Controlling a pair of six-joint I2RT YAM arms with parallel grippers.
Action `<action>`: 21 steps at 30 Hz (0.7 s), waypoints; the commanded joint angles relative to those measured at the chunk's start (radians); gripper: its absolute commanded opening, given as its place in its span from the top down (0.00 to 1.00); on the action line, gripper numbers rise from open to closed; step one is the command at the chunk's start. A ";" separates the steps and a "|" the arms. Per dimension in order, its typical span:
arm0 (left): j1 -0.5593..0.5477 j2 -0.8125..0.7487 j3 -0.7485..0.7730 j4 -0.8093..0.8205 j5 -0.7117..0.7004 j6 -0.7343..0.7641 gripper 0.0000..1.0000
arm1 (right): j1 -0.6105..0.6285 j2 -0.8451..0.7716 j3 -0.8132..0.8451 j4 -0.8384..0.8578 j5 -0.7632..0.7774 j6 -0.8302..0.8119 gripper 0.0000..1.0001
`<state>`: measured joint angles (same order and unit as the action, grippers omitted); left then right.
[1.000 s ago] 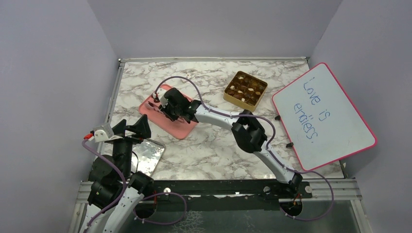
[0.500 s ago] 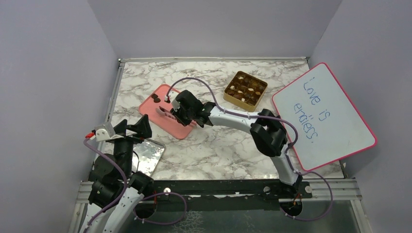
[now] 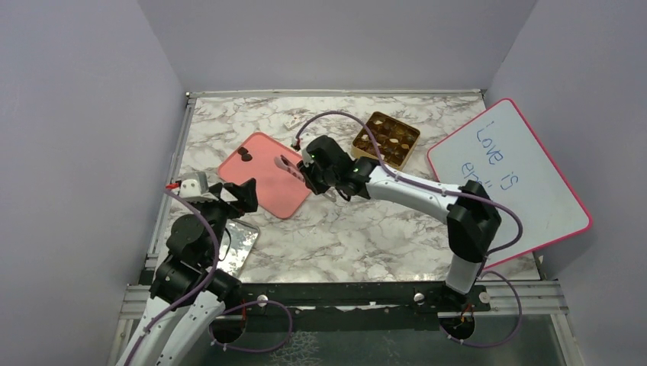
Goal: Pack the chocolate
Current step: Pick up the fake chocolate from the plate, then place the fake chocolate in the packing box.
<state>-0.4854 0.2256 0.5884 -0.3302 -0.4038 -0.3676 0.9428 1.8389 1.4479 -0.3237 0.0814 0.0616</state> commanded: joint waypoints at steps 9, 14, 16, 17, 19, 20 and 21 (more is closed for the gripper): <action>0.005 0.083 -0.014 0.016 0.116 0.053 0.01 | -0.132 -0.256 -0.122 -0.228 0.124 0.116 0.73; 0.005 0.078 -0.019 0.019 0.114 0.059 0.01 | -0.218 -0.308 -0.164 -0.287 0.143 0.140 0.73; 0.005 0.080 -0.021 0.019 0.117 0.059 0.01 | -0.251 -0.328 -0.171 -0.312 0.158 0.149 0.73; 0.005 0.082 -0.022 0.019 0.120 0.059 0.01 | -0.265 -0.341 -0.173 -0.327 0.165 0.153 0.73; 0.005 0.083 -0.022 0.020 0.123 0.058 0.01 | -0.292 -0.364 -0.181 -0.350 0.172 0.159 0.73; 0.005 0.085 -0.022 0.022 0.124 0.059 0.01 | -0.307 -0.375 -0.185 -0.358 0.171 0.160 0.73; 0.005 0.086 -0.022 0.023 0.126 0.059 0.01 | -0.320 -0.386 -0.188 -0.367 0.173 0.162 0.73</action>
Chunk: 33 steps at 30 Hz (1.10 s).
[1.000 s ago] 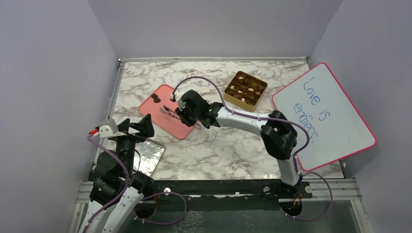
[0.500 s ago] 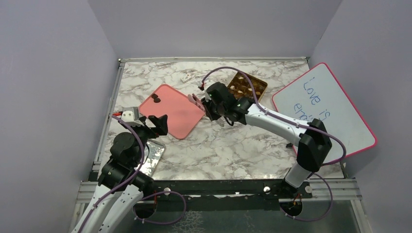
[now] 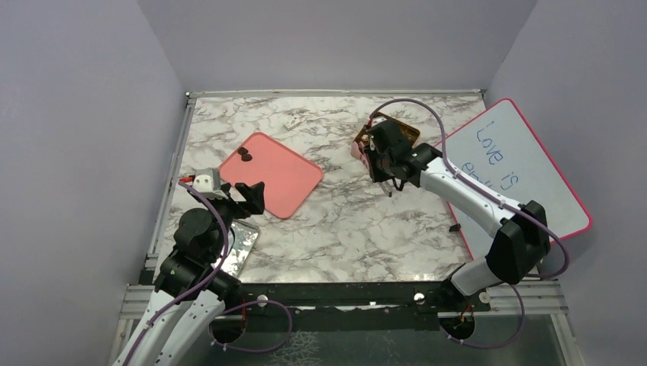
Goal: Pack the chocolate
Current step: Place the fake chocolate in the packing box.
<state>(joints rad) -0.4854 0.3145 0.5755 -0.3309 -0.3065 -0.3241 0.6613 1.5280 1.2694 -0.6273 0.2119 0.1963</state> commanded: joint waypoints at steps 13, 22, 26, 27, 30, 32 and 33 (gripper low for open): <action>0.005 -0.005 -0.010 0.028 0.033 0.026 0.01 | -0.108 -0.101 -0.022 -0.177 0.167 0.079 0.73; 0.005 -0.011 -0.011 0.028 0.034 0.028 0.01 | -0.137 -0.108 -0.042 -0.184 0.185 0.079 0.71; 0.005 -0.027 -0.015 0.029 0.027 0.029 0.01 | -0.150 -0.102 -0.060 -0.171 0.179 0.075 0.71; 0.005 -0.029 -0.016 0.029 0.027 0.028 0.01 | -0.154 -0.102 -0.065 -0.163 0.177 0.073 0.71; 0.005 -0.029 -0.015 0.027 0.034 0.027 0.01 | -0.159 -0.098 -0.079 -0.151 0.176 0.065 0.71; 0.005 -0.027 -0.015 0.027 0.035 0.025 0.01 | -0.162 -0.099 -0.085 -0.145 0.177 0.065 0.70; 0.005 -0.025 -0.014 0.026 0.034 0.026 0.01 | -0.162 -0.098 -0.084 -0.144 0.178 0.066 0.70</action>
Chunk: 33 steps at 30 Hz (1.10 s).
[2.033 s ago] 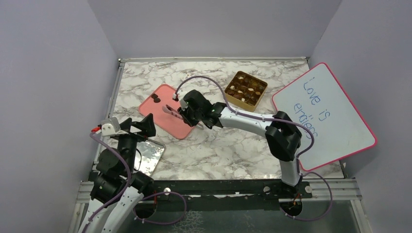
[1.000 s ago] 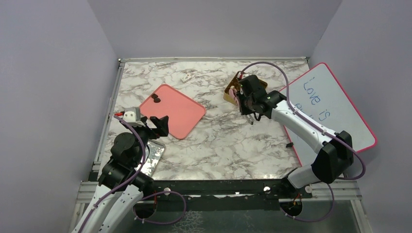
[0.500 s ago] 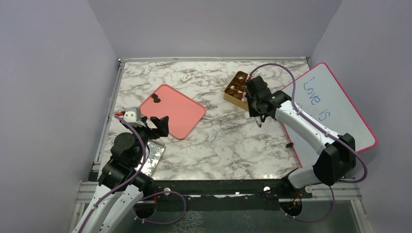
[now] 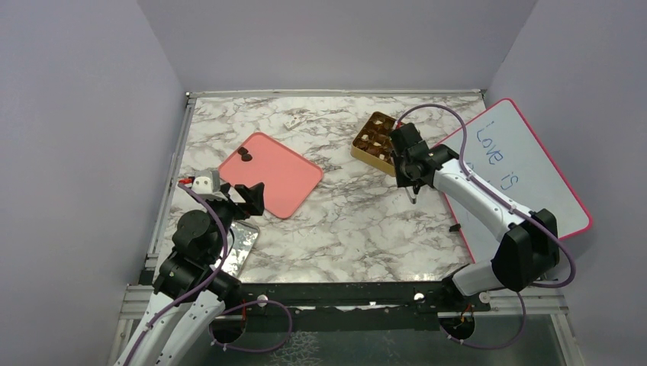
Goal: Pack the chocolate
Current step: Place the fake chocolate in the packing box.
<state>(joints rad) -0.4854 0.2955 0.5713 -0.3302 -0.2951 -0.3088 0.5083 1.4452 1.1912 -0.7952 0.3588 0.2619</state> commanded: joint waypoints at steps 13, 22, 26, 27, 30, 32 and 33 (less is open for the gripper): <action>0.005 0.000 -0.008 0.028 0.019 0.012 0.01 | -0.011 -0.024 0.017 0.018 0.035 -0.010 0.62; 0.005 0.000 -0.008 0.027 0.019 0.013 0.01 | -0.010 -0.049 0.016 0.006 0.024 -0.007 0.61; 0.005 0.000 -0.011 0.027 0.017 0.013 0.01 | -0.011 -0.074 0.021 -0.004 0.008 0.002 0.61; 0.005 0.000 -0.010 0.028 0.016 0.013 0.01 | -0.011 -0.079 0.026 -0.010 0.003 0.006 0.61; 0.005 0.002 -0.008 0.026 0.013 0.014 0.01 | -0.010 -0.098 0.036 -0.015 -0.019 0.007 0.62; 0.005 0.001 -0.009 0.027 0.011 0.014 0.01 | -0.011 -0.112 0.033 -0.007 -0.054 0.000 0.62; 0.005 0.001 -0.010 0.027 0.011 0.013 0.01 | -0.011 -0.121 0.027 0.005 -0.071 -0.011 0.62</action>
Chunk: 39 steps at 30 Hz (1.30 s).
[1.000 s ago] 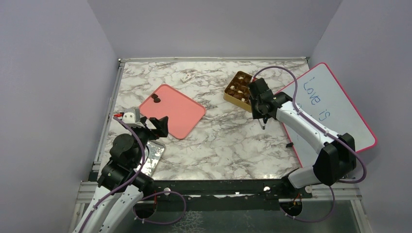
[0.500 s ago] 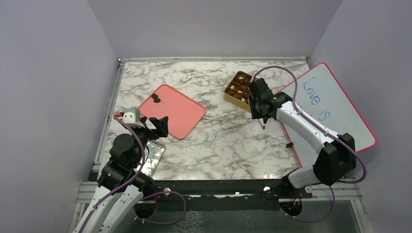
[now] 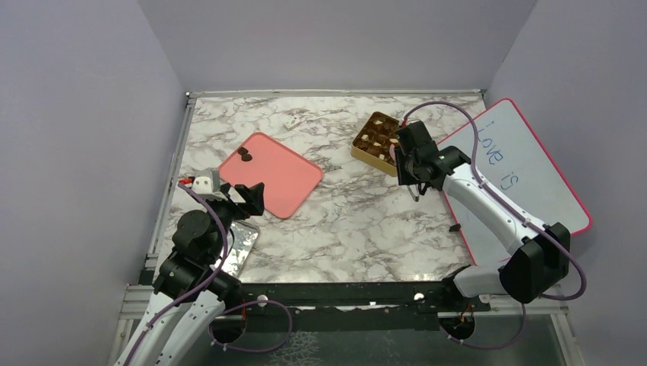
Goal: Pack the chocolate
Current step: Place the fake chocolate in the packing box, then place the clamp at the center of the board.
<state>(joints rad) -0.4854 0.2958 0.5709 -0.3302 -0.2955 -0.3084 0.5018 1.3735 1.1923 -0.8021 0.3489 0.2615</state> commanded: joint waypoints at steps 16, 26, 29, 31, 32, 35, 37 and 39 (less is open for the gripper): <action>0.005 0.002 -0.011 0.028 -0.007 0.011 0.01 | 0.043 -0.089 -0.056 0.144 -0.274 0.003 0.66; 0.005 0.031 -0.008 0.030 -0.009 0.000 0.01 | 0.193 0.006 -0.195 0.362 -0.300 0.045 0.65; 0.005 0.027 -0.012 0.027 -0.010 -0.005 0.01 | 0.216 0.059 -0.212 0.389 -0.250 0.059 0.65; 0.005 0.020 -0.016 0.028 -0.014 -0.007 0.01 | 0.227 0.082 -0.223 0.408 -0.242 0.065 0.65; 0.005 0.017 -0.018 0.028 -0.019 -0.007 0.01 | 0.238 0.088 -0.228 0.416 -0.235 0.073 0.65; 0.005 0.021 -0.019 0.036 -0.032 -0.009 0.01 | 0.269 0.102 -0.243 0.431 -0.199 0.123 0.65; 0.005 0.031 -0.017 0.037 -0.032 -0.014 0.01 | 0.294 0.109 -0.257 0.444 -0.177 0.148 0.66; 0.007 0.040 -0.016 0.037 -0.031 -0.013 0.01 | 0.312 0.115 -0.266 0.451 -0.155 0.176 0.66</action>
<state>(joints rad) -0.4854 0.3241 0.5587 -0.3233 -0.3046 -0.3138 0.7753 1.4757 0.9424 -0.4191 0.1234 0.3641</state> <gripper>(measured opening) 0.990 0.351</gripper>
